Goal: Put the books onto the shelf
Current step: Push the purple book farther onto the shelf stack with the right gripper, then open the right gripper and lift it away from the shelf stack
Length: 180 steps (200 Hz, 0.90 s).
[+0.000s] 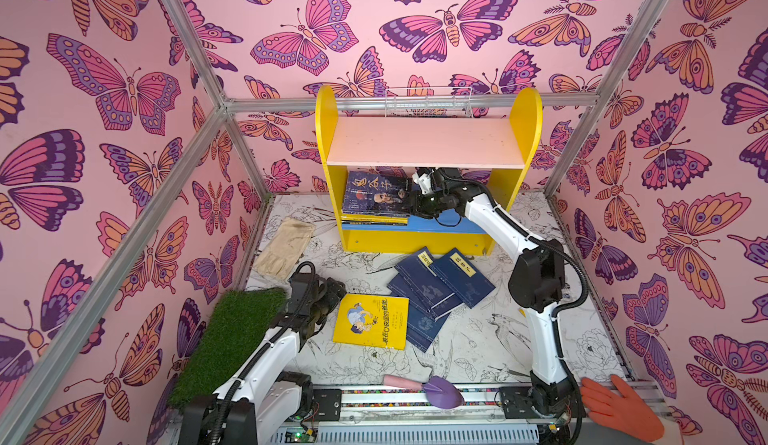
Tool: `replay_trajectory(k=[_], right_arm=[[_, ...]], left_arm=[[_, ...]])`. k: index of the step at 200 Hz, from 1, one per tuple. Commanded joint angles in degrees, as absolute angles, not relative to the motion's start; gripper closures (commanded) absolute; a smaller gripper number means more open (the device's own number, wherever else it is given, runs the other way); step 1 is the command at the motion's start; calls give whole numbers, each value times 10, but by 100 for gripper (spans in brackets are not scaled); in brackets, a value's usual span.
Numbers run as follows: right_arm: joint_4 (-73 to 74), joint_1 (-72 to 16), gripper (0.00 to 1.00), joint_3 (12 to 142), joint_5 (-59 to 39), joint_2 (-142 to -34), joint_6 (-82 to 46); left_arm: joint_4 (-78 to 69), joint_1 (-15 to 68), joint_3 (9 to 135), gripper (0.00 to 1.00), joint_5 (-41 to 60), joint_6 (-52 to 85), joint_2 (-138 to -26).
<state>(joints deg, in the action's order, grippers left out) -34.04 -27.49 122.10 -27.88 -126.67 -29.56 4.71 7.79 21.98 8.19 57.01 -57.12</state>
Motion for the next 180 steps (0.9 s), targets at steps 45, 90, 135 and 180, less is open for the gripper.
replay_trajectory(k=[45, 90, 135, 180], right_arm=[[-261, -316, 48, 1252, -264, -1257, -280], [-286, -325, 43, 1250, -230, -1246, -244], [-297, -325, 30, 1220, -177, -1198, -180], [-254, -324, 30, 1148, -132, -1134, -144]], left_arm=[[56, 75, 224, 18, 93, 560, -580], [56, 76, 228, 18, 98, 554, -584], [55, 76, 234, 18, 101, 545, -587], [52, 77, 242, 18, 106, 539, -604]])
